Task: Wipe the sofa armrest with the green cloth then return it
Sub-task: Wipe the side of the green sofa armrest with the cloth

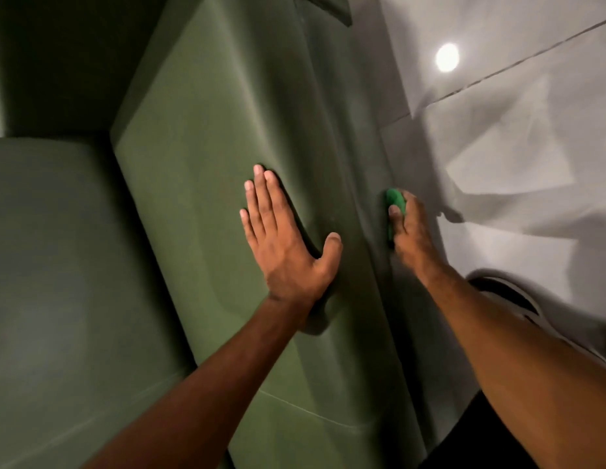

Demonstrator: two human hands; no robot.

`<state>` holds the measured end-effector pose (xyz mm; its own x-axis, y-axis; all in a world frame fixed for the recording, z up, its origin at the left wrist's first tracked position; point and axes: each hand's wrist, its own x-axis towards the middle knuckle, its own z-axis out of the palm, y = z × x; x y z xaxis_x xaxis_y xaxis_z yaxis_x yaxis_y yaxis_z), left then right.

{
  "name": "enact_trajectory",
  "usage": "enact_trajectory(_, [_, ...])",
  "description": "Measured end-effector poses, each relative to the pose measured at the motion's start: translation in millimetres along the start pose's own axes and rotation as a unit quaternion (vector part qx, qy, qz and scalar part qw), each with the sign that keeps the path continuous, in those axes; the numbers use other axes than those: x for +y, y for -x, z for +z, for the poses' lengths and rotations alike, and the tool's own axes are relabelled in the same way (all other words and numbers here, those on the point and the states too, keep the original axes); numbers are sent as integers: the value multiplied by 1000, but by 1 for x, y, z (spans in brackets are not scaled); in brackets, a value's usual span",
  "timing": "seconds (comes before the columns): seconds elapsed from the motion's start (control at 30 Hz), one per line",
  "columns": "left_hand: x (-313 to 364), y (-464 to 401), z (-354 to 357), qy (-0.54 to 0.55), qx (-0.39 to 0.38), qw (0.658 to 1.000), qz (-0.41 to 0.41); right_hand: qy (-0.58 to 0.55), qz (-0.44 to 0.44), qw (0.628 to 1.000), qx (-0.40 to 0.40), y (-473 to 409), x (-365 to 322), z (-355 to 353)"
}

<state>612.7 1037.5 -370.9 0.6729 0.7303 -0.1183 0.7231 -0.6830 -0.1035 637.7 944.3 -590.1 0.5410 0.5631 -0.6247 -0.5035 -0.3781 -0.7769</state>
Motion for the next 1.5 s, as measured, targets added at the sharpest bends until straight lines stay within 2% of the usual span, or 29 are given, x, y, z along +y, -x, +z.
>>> enact_trajectory(0.17, [2, 0, -2, -3, 4, 1000, 2, 6, 30, 999, 21, 32, -13, 5])
enact_trajectory(0.37, [0, 0, -3, 16, -8, 1000, 11, 29, -74, 996, 27, -18, -38, 9])
enact_trajectory(0.5, [-1, -1, -3, 22, -10, 1000, 5, -10, 1, 999, 33, -50, -24, 7])
enact_trajectory(0.63, [2, -1, -9, 15, -29, 999, -2, -10, 17, 999, 41, -25, -37, 8])
enact_trajectory(0.73, [8, -10, -17, 20, -62, 997, -31, 26, -45, 998, 46, -11, -64, 15])
enact_trajectory(0.87, [7, -42, -25, 20, -82, 996, -28, 75, -159, 984, 40, -50, -97, 18])
enact_trajectory(0.93, [5, -60, -27, 26, -84, 996, -27, 56, -140, 988, 35, -79, -92, 16])
enact_trajectory(1.03, [4, -81, -29, 31, -85, 996, -14, 36, -20, 999, -3, -96, -65, 8])
enact_trajectory(1.1, [3, -94, -33, 29, -89, 996, 1, 54, 25, 998, -22, -80, -51, 1])
enact_trajectory(1.17, [2, -111, -38, 25, -87, 996, 11, 77, 4, 996, -32, -61, -54, -2])
enact_trajectory(1.33, [0, -147, -36, 26, -56, 997, 35, 61, -151, 987, -13, -89, -94, 8])
enact_trajectory(1.5, [1, -147, -27, 36, -17, 999, 31, 28, -83, 996, 6, -134, -90, 13])
